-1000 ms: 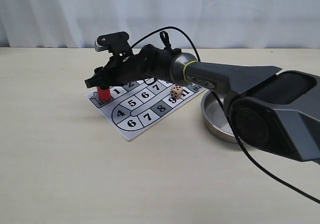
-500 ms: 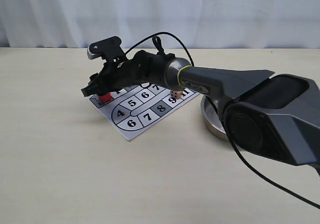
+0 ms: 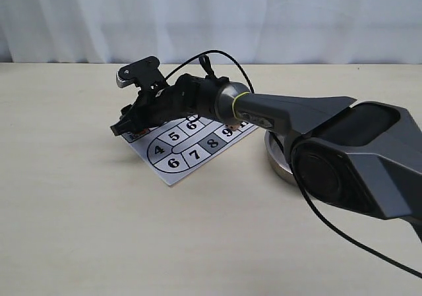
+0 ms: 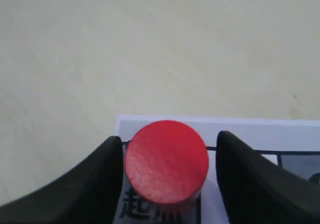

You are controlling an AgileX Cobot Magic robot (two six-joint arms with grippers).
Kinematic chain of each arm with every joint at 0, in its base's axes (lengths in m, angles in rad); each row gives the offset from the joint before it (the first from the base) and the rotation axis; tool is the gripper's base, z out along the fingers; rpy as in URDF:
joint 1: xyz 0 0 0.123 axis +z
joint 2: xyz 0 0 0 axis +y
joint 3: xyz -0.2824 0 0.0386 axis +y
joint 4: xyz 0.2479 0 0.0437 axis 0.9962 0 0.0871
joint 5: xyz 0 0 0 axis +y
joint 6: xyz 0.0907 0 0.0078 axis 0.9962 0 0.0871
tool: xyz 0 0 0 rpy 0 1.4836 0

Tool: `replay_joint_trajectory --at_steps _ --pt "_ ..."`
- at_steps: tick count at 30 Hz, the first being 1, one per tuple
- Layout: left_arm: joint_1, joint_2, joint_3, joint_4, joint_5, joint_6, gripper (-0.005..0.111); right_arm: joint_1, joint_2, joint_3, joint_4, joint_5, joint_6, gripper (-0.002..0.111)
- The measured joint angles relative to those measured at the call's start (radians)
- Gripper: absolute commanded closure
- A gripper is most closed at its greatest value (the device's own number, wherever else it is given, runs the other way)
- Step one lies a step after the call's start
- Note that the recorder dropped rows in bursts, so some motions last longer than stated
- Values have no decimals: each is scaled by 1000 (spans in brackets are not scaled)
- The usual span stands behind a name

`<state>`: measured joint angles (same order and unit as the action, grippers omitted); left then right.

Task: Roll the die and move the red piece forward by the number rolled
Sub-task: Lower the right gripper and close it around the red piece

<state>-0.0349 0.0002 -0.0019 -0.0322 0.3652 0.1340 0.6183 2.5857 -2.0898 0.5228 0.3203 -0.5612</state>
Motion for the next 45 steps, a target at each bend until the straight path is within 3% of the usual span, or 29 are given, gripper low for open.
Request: replay_joint_trajectory --at_steps 6,37,45 --pt "0 0 0 0 0 0 107 0 0 0 0 -2 0 103" --pt "0 0 0 0 0 0 107 -26 -30 3 -19 -38 -48 104" --pt "0 0 0 0 0 0 107 -26 -6 11 -30 -32 26 104"
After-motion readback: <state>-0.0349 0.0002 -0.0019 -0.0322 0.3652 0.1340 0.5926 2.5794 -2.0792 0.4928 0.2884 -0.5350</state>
